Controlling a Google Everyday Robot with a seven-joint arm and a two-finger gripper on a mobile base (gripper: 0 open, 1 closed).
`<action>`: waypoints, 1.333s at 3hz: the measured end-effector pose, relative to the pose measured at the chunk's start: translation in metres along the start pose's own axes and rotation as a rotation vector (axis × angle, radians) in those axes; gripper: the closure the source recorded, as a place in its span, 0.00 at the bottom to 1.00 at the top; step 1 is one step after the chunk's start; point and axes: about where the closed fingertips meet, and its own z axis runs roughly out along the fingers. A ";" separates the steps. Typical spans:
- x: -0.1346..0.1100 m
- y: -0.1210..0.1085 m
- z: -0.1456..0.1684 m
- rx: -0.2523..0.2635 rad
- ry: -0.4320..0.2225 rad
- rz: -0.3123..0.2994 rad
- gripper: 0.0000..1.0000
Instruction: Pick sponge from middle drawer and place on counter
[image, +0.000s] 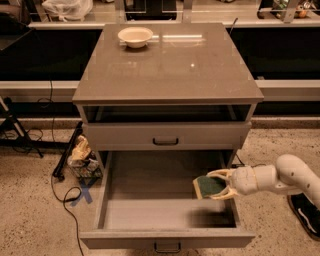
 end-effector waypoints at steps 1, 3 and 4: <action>-0.009 0.006 -0.003 -0.038 -0.030 -0.008 1.00; -0.070 -0.015 -0.029 0.019 -0.067 -0.128 1.00; -0.143 -0.033 -0.052 0.065 -0.087 -0.268 1.00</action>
Offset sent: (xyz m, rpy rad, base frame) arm -0.0076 -0.0005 0.0088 0.0188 0.0071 0.0435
